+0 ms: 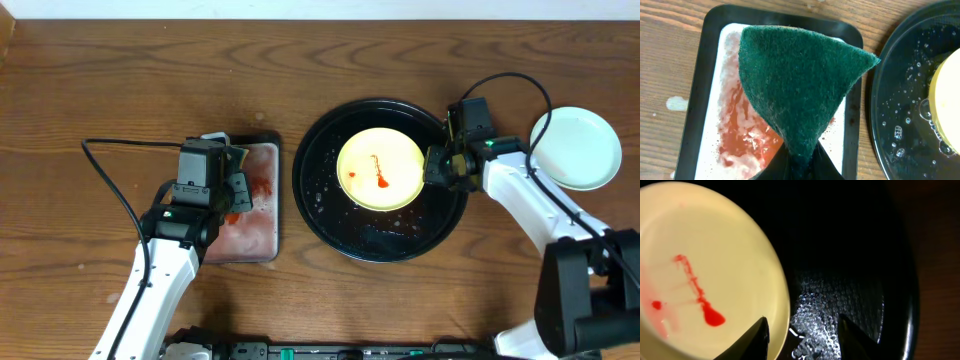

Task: Clean dirty plates on tray and stack at the side
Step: 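Grasp the green sponge in the basin with the left gripper, then carry the sponge over to the yellow plate with the left gripper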

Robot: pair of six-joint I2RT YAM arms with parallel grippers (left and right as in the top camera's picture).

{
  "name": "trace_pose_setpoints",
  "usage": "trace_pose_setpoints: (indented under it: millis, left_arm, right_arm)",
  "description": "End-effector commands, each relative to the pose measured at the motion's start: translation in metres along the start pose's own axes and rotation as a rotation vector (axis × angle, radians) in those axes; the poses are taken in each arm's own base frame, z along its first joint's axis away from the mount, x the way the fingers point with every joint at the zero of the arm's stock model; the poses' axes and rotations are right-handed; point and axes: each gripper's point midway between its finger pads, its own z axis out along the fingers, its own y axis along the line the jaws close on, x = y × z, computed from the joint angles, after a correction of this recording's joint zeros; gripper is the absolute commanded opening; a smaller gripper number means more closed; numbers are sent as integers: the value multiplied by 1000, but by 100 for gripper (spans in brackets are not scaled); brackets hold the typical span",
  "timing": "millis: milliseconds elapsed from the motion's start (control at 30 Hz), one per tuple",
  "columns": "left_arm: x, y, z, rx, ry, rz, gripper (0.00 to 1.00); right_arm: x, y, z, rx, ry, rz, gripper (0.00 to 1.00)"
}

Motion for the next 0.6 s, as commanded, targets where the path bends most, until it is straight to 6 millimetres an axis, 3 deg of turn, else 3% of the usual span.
trace_pose_setpoints:
  millis: [0, 33, 200, 567]
  left_arm:
    - [-3, -3, -4, 12, -12, 9, 7]
    - [-2, -2, -4, 11, -9, 16, 7]
    - [-1, -2, -4, 10, -5, 23, 7]
    - [-1, -2, -4, 10, -6, 23, 7]
  right_arm:
    - [0, -1, 15, 19, 20, -60, 48]
    - [1, -2, 19, 19, 31, -82, 56]
    - [8, -5, 30, 32, 65, -116, 80]
    - [-3, 0, 31, 14, 19, -118, 90]
